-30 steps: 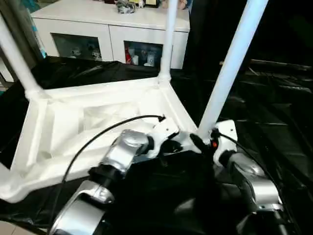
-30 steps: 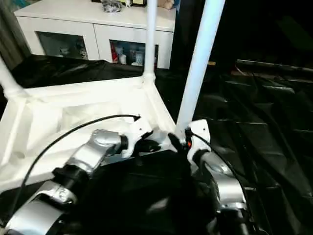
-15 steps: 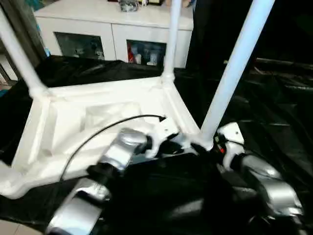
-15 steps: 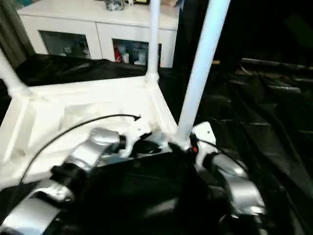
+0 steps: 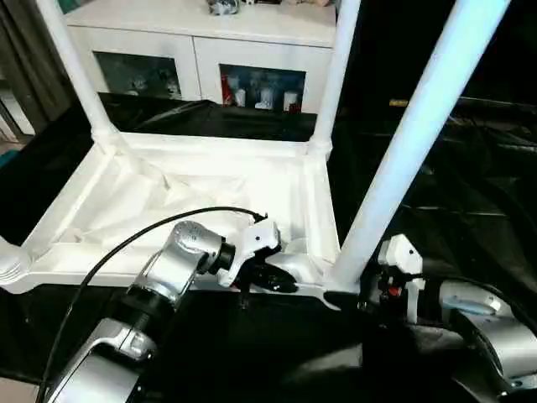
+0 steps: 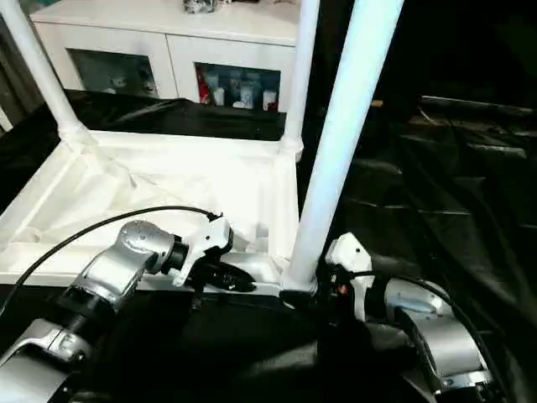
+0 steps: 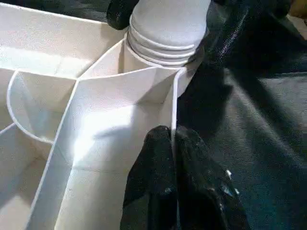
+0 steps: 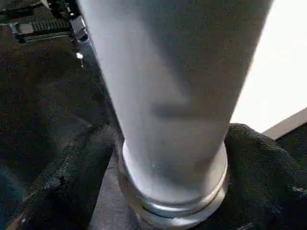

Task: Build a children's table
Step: Rotate leg to tighten

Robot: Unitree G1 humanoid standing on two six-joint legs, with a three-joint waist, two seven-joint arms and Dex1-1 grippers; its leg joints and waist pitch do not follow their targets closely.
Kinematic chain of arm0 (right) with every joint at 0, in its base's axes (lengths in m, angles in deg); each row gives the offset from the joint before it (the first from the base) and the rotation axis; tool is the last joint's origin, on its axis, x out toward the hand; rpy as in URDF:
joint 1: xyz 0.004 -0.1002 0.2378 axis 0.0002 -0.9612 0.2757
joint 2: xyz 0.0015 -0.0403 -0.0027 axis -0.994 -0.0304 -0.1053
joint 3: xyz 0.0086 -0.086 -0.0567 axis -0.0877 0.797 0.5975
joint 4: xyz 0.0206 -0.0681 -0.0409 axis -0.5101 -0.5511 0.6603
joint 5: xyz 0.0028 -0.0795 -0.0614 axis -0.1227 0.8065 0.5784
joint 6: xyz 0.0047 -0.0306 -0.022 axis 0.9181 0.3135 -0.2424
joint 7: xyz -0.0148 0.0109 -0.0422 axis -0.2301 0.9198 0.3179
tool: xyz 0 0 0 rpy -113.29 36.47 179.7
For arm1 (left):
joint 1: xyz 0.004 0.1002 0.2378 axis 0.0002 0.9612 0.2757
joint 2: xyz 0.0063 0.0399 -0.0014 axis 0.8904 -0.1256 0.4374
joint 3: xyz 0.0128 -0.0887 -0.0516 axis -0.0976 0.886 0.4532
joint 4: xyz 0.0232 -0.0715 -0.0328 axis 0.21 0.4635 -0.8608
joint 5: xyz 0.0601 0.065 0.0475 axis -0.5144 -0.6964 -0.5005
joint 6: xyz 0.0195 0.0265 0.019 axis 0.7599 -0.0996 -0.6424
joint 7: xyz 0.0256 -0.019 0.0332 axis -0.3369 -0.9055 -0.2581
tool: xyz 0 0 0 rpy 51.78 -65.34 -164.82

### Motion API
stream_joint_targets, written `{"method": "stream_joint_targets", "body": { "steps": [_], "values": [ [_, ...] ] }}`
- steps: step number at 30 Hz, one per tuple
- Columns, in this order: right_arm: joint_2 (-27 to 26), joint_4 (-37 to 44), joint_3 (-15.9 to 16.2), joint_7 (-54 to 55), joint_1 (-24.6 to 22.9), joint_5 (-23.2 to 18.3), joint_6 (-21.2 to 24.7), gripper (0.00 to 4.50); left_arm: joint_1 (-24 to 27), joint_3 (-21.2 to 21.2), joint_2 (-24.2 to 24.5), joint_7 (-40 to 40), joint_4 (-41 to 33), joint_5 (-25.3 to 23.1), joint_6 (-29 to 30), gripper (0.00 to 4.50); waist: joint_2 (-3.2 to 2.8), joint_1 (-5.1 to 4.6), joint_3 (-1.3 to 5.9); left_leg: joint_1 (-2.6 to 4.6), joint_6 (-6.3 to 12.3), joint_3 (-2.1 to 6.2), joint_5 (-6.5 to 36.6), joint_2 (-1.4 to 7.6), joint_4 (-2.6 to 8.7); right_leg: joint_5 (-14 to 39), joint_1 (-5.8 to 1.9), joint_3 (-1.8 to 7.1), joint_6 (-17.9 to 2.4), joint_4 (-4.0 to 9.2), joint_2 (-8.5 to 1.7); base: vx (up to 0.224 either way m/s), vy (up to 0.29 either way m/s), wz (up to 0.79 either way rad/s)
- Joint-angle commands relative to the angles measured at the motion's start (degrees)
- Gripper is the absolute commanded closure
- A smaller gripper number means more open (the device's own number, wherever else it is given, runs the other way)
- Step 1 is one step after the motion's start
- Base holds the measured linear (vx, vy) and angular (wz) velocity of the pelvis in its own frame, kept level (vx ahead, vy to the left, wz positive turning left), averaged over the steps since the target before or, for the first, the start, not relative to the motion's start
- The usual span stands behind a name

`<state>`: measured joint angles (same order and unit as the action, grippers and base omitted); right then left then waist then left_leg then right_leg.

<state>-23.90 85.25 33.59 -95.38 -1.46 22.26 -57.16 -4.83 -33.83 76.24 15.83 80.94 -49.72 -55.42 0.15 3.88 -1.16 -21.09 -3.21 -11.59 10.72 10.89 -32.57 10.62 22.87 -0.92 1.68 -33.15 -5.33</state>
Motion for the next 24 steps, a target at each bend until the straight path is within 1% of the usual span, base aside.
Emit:
{"method": "stream_joint_targets", "body": {
  "steps": [1, 3, 4, 5, 6, 9, 12, 17, 18, 20, 21, 22, 23, 24],
  "values": [
    [0.22, 0.99, 0.41, -0.49, -0.11, -0.82, -0.27, 0.81, 1.16, -1.66, -1.69, 3.02, -0.67, 3.62, 0.54, 4.50, 1.10, -0.01, 2.09, 0.61, 4.51, 0.83, 12.65, 2.28, 3.60, 11.42, -2.10, 1.13, -13.23, 3.54, -2.31, 0.000, 0.000, 0.00],
    [-0.01, 0.78, 0.34, -0.48, -0.10, -1.06, -0.32, 1.01, 1.12, -1.72, -1.68, 3.02, -0.76, 3.32, 0.55, 4.50, 1.05, -0.05, 2.12, 0.60, 4.38, 0.85, 12.35, 2.27, 3.59, 11.08, -2.09, 1.12, -13.19, 3.51, -2.25, 0.000, 0.000, 0.00],
    [-0.04, 0.77, 0.34, -0.50, -0.10, -1.10, -0.31, 1.08, 1.11, -1.71, -1.69, 3.01, -0.75, 3.31, 0.55, 4.50, 0.93, -0.02, 2.18, 0.65, 4.40, 0.83, 12.18, 2.24, 3.53, 10.35, -2.06, 1.11, -13.29, 3.46, -2.19, 0.000, 0.000, 0.00],
    [-0.14, 0.69, 0.32, -0.63, -0.11, -1.19, -0.28, 1.27, 1.08, -1.71, -1.69, 2.99, -0.75, 3.22, 0.49, 4.50, 0.95, 0.03, 2.21, 0.64, 4.49, 0.83, 11.80, 2.24, 3.51, 9.53, -2.09, 1.09, -13.46, 3.37, -2.15, 0.000, 0.000, 0.00],
    [-0.20, 0.60, 0.32, -0.78, -0.06, -1.30, -0.16, 1.36, 0.97, -1.67, -1.72, 2.96, -0.64, 3.17, 0.47, 4.50, 0.97, 0.10, 2.23, 0.64, 4.62, 0.82, 11.45, 2.23, 3.47, 8.95, -2.12, 1.08, -13.61, 3.29, -2.17, 0.000, 0.000, 0.00],
    [-0.23, 0.30, 0.55, -0.95, 0.03, -1.19, -0.28, 1.47, 0.91, -1.64, -1.65, 2.78, -0.68, 3.08, 0.49, 4.50, 0.98, 0.20, 2.31, 0.59, 4.95, 0.78, 10.60, 2.15, 3.33, 7.66, -2.23, 1.07, -13.82, 3.15, -2.16, 0.000, 0.000, 0.00],
    [-0.26, 0.09, 0.91, -0.86, -0.03, -1.06, -0.56, 1.73, 1.15, -1.67, -1.54, 2.09, -0.80, 2.96, 0.35, 4.50, 1.03, 0.31, 2.27, 0.60, 5.07, 0.76, 10.56, 2.15, 3.31, 8.04, -2.23, 1.06, -13.82, 3.18, -2.19, 0.000, 0.000, 0.00],
    [-0.27, 0.46, 1.45, -1.11, -0.54, -1.08, -0.68, 1.80, 1.81, -1.60, -1.43, 1.50, -1.25, 2.98, 0.49, 4.50, 1.00, 0.33, 2.34, 0.62, 5.04, 0.79, 10.31, 2.16, 3.27, 7.87, -2.27, 1.04, -13.78, 3.09, -2.18, 0.000, 0.000, 0.00],
    [-0.32, 0.48, 1.54, -1.17, -0.63, -1.11, -0.65, 1.80, 1.94, -1.55, -1.38, 1.45, -1.33, 2.98, 0.53, 4.50, 1.09, 0.33, 2.35, 0.62, 5.10, 0.77, 10.24, 2.15, 3.24, 7.73, -2.28, 1.04, -13.80, 3.09, -2.16, 0.000, 0.000, 0.00],
    [-0.43, 0.49, 1.83, -1.25, -0.88, -1.03, -0.66, 1.81, 2.23, -1.40, -1.33, 1.21, -1.47, 3.00, 0.57, 4.50, 1.02, 0.33, 2.35, 0.58, 5.26, 0.78, 10.08, 2.14, 3.23, 7.50, -2.30, 1.02, -13.90, 3.04, -2.15, 0.000, 0.000, 0.00],
    [-0.47, 0.50, 1.93, -1.21, -0.96, -0.94, -0.71, 1.82, 2.31, -1.36, -1.32, 1.14, -1.51, 3.01, 0.55, 4.50, 1.02, 0.30, 2.34, 0.60, 5.21, 0.79, 10.27, 2.15, 3.25, 7.90, -2.31, 1.01, -13.84, 3.08, -2.17, 0.000, 0.000, 0.00],
    [-0.98, 0.18, 1.74, -0.45, -0.91, -0.88, -0.69, 1.82, 2.33, -1.27, -1.55, 0.61, -1.33, 2.89, 0.38, 4.50, 1.23, 0.27, 2.34, 0.57, 5.24, 0.76, 10.30, 2.13, 3.23, 8.04, -2.31, 1.01, -13.77, 3.10, -2.14, 0.000, 0.000, 0.00],
    [-1.67, -0.36, 1.47, 0.80, -0.71, -0.64, -0.64, 1.82, 2.16, -1.13, -1.95, -0.40, -0.84, 2.59, 0.11, 4.50, 1.12, 0.30, 2.27, 0.57, 5.14, 0.79, 10.65, 2.13, 3.29, 8.89, -2.27, 1.01, -13.62, 3.17, -2.18, 0.000, 0.000, 0.00],
    [-2.51, -1.16, 1.18, 2.65, -0.31, -0.04, -0.57, 1.82, 1.71, -0.89, -2.58, -2.12, 0.08, 2.02, -0.27, 4.50, 1.18, 0.23, 2.21, 0.56, 4.87, 0.79, 11.09, 2.10, 3.33, 9.94, -2.17, 1.01, -13.39, 3.29, -2.19, 0.000, 0.000, 0.00]
  ]
}}
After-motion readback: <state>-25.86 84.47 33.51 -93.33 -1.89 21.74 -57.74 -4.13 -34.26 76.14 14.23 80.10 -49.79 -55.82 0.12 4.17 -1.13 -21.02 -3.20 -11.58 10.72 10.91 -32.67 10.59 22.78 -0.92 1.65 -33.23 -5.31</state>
